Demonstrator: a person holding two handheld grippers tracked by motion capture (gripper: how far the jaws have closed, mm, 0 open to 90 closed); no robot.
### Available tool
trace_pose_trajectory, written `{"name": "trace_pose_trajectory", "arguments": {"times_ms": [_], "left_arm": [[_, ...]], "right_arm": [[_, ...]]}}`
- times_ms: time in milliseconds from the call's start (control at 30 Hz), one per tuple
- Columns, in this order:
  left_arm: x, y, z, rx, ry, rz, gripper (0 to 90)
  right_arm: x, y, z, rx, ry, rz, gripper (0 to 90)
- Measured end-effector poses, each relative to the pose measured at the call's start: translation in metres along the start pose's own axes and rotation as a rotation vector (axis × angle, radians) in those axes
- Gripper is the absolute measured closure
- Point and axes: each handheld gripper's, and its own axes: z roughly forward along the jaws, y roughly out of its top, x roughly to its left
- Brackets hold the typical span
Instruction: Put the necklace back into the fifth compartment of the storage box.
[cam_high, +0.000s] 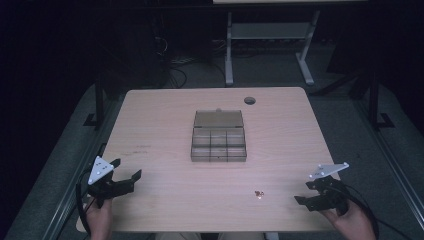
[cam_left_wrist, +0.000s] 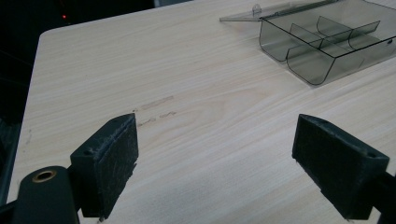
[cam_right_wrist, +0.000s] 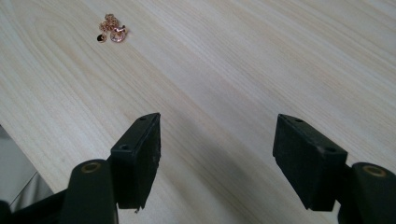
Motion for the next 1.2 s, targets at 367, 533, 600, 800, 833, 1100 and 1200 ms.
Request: {"name": "trace_pose_trajectory", "arguments": {"times_ms": [367, 533, 600, 800, 833, 1100, 1200], "left_arm": [[0.001, 0.0, 0.003, 0.007, -0.007, 0.008, 14.2], [0.002, -0.001, 0.002, 0.007, -0.003, 0.004, 14.2], [0.002, -0.001, 0.001, 0.009, -0.002, 0.002, 14.2], [0.002, -0.002, 0.001, 0.006, 0.007, -0.001, 14.2], [0.003, -0.002, 0.001, 0.006, 0.009, 0.001, 14.2], [0.006, -0.001, 0.001, 0.005, 0.019, -0.005, 14.2], [0.007, -0.002, 0.001, 0.007, 0.018, -0.009, 14.2]], "right_arm": [[0.003, 0.004, 0.002, 0.009, 0.0, 0.005, 31.0], [0.008, 0.011, 0.002, 0.016, -0.001, -0.016, 30.1], [0.011, 0.015, 0.002, 0.017, 0.001, -0.026, 30.1], [0.015, 0.026, 0.004, 0.026, 0.019, -0.047, 30.0], [0.016, 0.028, 0.004, 0.03, 0.02, -0.046, 30.0], [0.023, 0.044, 0.006, 0.057, 0.025, -0.094, 31.1], [0.027, 0.05, 0.01, 0.073, 0.046, -0.098, 31.5]]}}
